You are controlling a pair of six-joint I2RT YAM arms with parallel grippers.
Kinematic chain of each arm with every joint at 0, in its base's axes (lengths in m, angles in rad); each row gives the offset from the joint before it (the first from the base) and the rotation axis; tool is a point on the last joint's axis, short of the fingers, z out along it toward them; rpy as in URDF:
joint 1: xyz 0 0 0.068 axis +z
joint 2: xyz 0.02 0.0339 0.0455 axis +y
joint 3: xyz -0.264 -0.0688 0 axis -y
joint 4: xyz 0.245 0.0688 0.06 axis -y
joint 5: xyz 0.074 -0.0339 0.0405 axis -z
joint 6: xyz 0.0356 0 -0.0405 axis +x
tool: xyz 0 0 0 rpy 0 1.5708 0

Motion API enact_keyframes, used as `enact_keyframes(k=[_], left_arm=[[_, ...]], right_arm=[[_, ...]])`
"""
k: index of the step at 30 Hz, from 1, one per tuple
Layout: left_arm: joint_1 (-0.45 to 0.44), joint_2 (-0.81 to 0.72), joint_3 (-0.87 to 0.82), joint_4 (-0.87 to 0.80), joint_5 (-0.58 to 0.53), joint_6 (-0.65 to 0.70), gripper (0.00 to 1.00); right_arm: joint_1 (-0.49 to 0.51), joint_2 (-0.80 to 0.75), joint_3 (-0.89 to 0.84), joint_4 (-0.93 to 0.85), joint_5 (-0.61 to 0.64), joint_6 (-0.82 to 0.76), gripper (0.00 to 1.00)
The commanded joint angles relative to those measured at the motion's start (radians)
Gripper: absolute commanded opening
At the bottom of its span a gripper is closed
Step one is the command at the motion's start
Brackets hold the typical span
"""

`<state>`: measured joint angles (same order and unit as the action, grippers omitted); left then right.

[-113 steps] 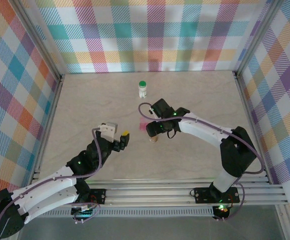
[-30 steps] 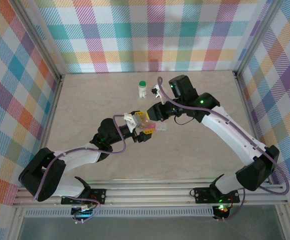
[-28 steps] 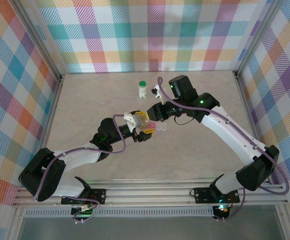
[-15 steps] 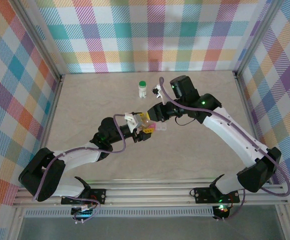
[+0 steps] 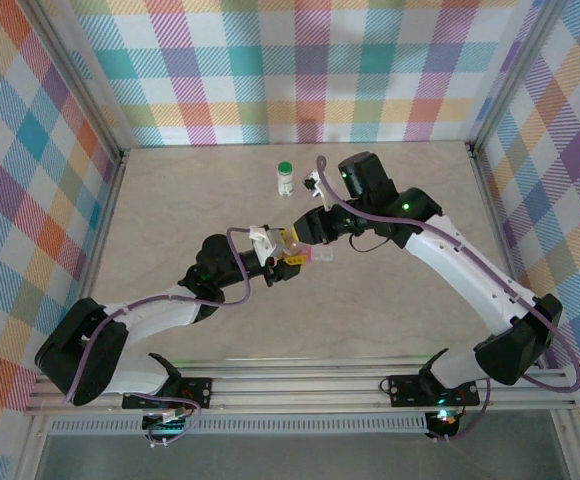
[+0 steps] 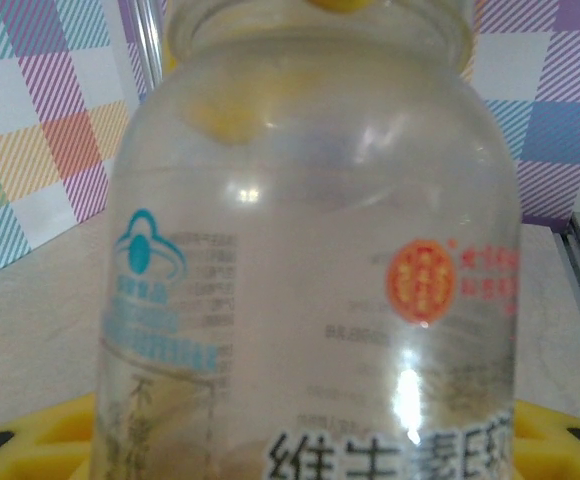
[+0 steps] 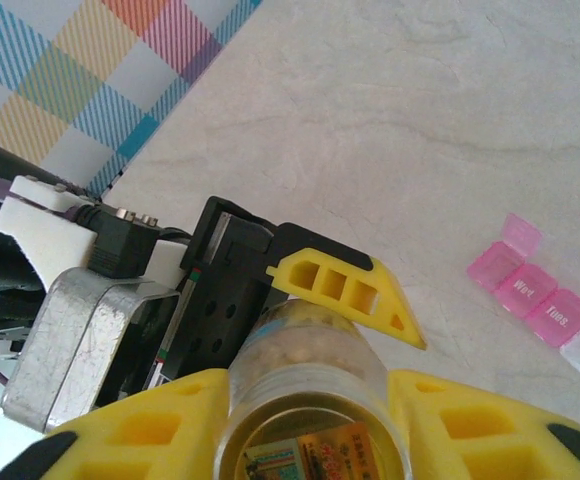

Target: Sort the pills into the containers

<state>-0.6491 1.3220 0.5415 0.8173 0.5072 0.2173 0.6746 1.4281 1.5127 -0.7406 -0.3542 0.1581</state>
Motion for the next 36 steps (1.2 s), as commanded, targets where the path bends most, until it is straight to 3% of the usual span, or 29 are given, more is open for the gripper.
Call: enact_keyframes(k=[1, 6, 8, 12, 17, 36], left_arm=[[0.002, -0.037, 0.020, 0.021, -0.045, -0.024, 0.21], [0.006, -0.032, 0.010, 0.048, -0.154, -0.082, 0.06], [0.006, -0.024, 0.019, 0.052, -0.221, -0.127, 0.00], [0.006, -0.005, 0.058, 0.030, -0.272, -0.180, 0.00], [0.006, 0.012, 0.080, 0.029, -0.292, -0.186, 0.00], [0.005, 0.008, 0.108, 0.031, -0.309, -0.187, 0.00]], right_arm=[[0.000, -0.036, -0.008, 0.041, 0.080, 0.026, 0.45], [0.000, -0.093, -0.053, 0.198, 0.189, 0.204, 0.69], [0.007, -0.112, -0.083, 0.272, 0.255, 0.275, 0.74], [0.024, -0.096, -0.125, 0.394, 0.337, 0.357, 0.75], [0.044, 0.002, -0.062, 0.393, 0.382, 0.388, 0.76], [0.056, 0.065, -0.122, 0.433, 0.336, 0.455, 0.68]])
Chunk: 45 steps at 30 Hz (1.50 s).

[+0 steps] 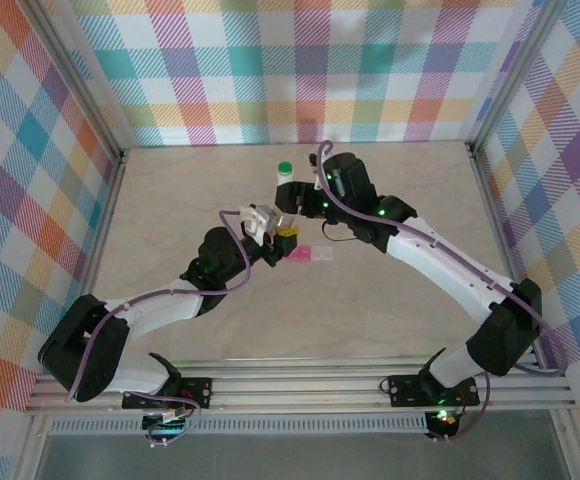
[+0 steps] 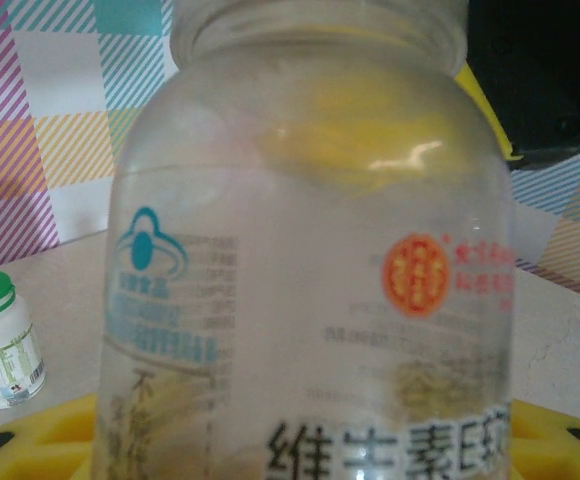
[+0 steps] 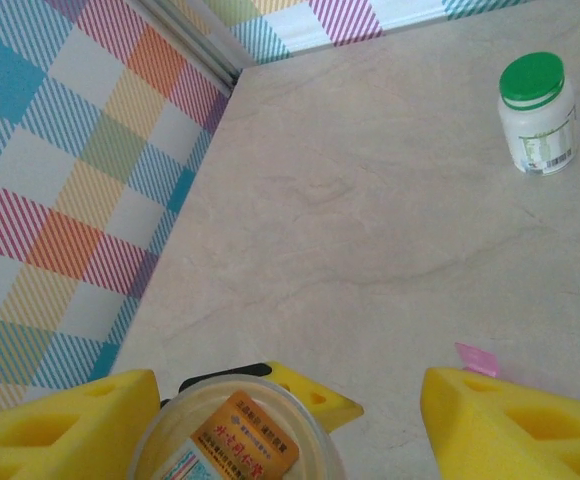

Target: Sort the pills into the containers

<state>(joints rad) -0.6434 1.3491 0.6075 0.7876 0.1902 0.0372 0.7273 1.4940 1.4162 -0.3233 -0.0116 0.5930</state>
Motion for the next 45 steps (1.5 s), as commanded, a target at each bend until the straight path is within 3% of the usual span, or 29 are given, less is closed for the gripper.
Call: enact_keyframes(k=[1, 5, 9, 14, 19, 26, 33, 37, 39, 43, 45], left_arm=[[0.000, -0.025, 0.040, 0.066, 0.009, -0.009, 0.00], [0.001, -0.066, 0.008, 0.119, -0.004, -0.013, 0.00], [0.002, -0.118, -0.024, 0.166, -0.017, -0.013, 0.00], [0.007, -0.184, -0.053, 0.206, -0.035, -0.021, 0.00], [0.010, -0.195, -0.042, 0.188, -0.020, -0.022, 0.00], [0.017, -0.156, -0.038, 0.167, 0.038, -0.027, 0.00], [0.033, -0.161, -0.063, 0.188, 0.236, -0.016, 0.00], [0.036, -0.205, -0.087, 0.197, 0.329, 0.008, 0.00], [0.036, -0.231, -0.087, 0.173, 0.353, 0.025, 0.00], [0.036, -0.254, -0.078, 0.102, 0.350, 0.060, 0.00], [0.036, -0.255, -0.077, 0.082, 0.340, 0.074, 0.00]], right_arm=[[0.004, -0.006, -0.037, 0.020, -0.004, 0.023, 0.62], [0.004, -0.047, -0.101, 0.057, 0.016, 0.039, 0.46], [0.002, -0.089, -0.175, 0.113, 0.015, 0.065, 0.35], [-0.016, -0.122, -0.254, 0.162, 0.007, 0.113, 0.24], [-0.030, -0.144, -0.314, 0.318, -0.131, 0.105, 0.21], [-0.030, -0.182, -0.346, 0.481, -0.423, -0.140, 0.15], [-0.032, -0.214, -0.306, 0.327, -0.601, -0.464, 0.13], [-0.031, -0.232, -0.301, 0.260, -0.639, -0.601, 0.29], [-0.031, -0.243, -0.294, 0.235, -0.640, -0.641, 0.49], [-0.032, -0.241, -0.258, 0.211, -0.597, -0.637, 0.64], [-0.032, -0.236, -0.232, 0.199, -0.546, -0.603, 0.78]])
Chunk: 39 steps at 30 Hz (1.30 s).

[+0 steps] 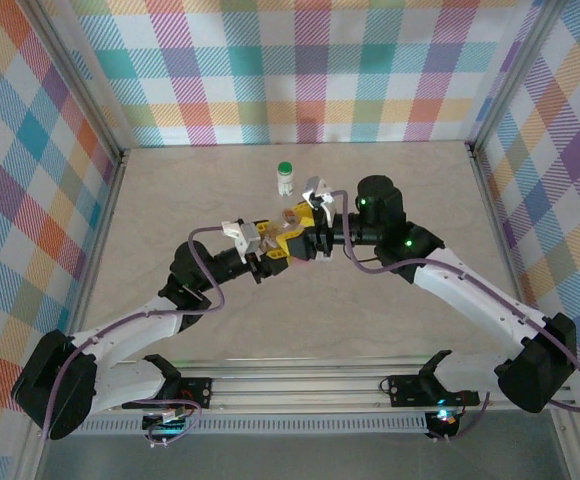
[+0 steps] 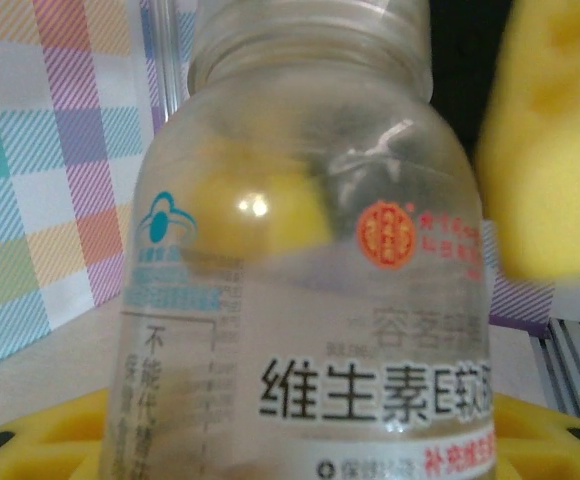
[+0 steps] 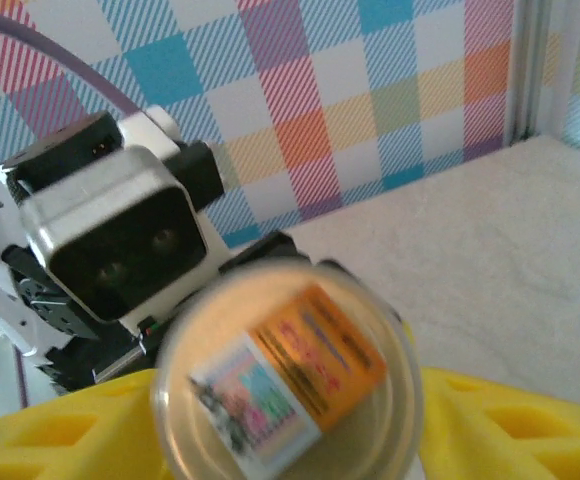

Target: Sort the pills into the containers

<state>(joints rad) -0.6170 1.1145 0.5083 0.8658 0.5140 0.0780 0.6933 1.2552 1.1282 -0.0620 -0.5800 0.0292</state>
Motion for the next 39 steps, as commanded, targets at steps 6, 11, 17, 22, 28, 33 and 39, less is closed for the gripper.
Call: enact_keyframes(k=[6, 11, 17, 22, 28, 33, 39], left_arm=[[0.010, -0.002, 0.009, -0.010, -0.120, 0.049, 0.00], [0.010, 0.012, 0.015, -0.043, -0.267, 0.083, 0.00], [0.010, 0.051, 0.015, -0.024, -0.364, 0.089, 0.00], [0.010, 0.064, 0.015, -0.016, -0.425, 0.095, 0.00], [0.010, 0.073, 0.013, -0.010, -0.457, 0.098, 0.00], [0.010, 0.095, 0.016, 0.002, -0.488, 0.096, 0.00], [0.010, 0.115, 0.030, 0.010, -0.492, 0.086, 0.00]], right_arm=[[0.002, -0.025, 0.097, -0.086, 0.108, 0.074, 0.91], [0.008, -0.039, 0.113, -0.042, 0.295, 0.295, 0.91], [0.060, 0.125, 0.296, -0.182, 0.557, 0.476, 0.82], [0.066, 0.229, 0.378, -0.221, 0.574, 0.519, 0.77], [0.076, 0.288, 0.394, -0.240, 0.538, 0.546, 0.71], [0.081, 0.292, 0.358, -0.201, 0.483, 0.583, 0.64], [0.086, 0.293, 0.349, -0.206, 0.468, 0.588, 0.63]])
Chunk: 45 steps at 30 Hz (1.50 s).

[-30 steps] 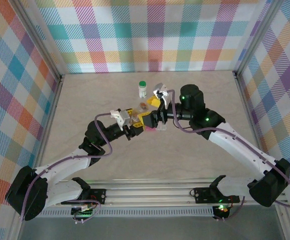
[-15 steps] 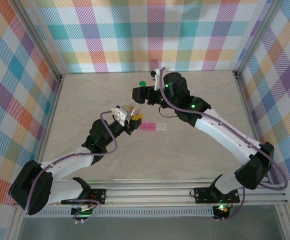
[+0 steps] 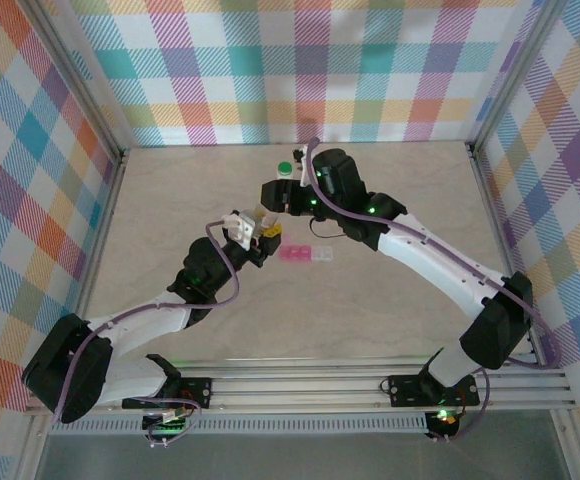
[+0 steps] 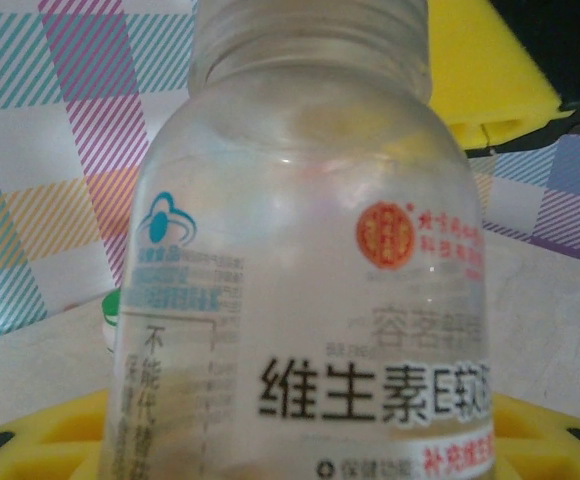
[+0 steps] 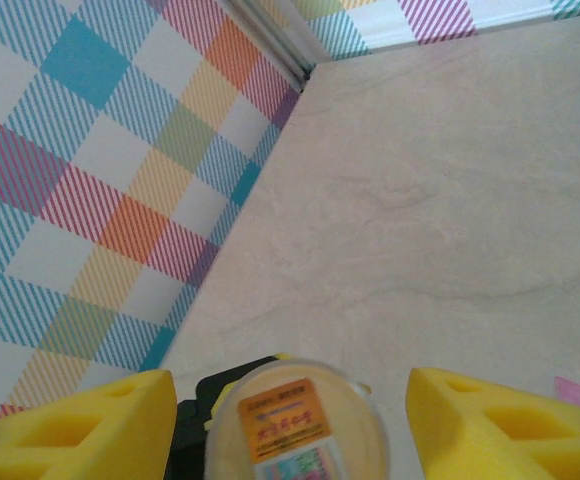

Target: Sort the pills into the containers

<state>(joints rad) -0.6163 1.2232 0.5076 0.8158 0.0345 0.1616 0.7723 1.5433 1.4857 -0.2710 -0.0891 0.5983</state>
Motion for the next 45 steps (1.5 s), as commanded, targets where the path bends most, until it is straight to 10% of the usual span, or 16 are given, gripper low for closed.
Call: enact_keyframes(k=[1, 17, 25, 32, 45], left_arm=[[0.009, 0.006, 0.032, 0.060, -0.012, 0.002, 0.00], [0.009, -0.010, 0.033, 0.082, 0.042, -0.031, 0.00], [0.068, -0.033, 0.003, 0.163, 0.310, -0.093, 0.00], [0.105, -0.090, -0.012, 0.177, 0.587, -0.112, 0.00], [0.105, -0.142, -0.020, 0.131, 0.608, -0.102, 0.00]], right_arm=[[0.007, 0.003, -0.009, 0.004, -0.020, 0.016, 0.63], [0.007, -0.034, -0.074, 0.095, -0.119, -0.050, 0.38], [-0.065, -0.149, -0.228, 0.226, -0.468, -0.375, 0.26], [-0.125, -0.177, -0.193, -0.063, -0.685, -0.850, 0.23], [-0.168, -0.132, -0.064, -0.207, -0.627, -0.921, 0.64]])
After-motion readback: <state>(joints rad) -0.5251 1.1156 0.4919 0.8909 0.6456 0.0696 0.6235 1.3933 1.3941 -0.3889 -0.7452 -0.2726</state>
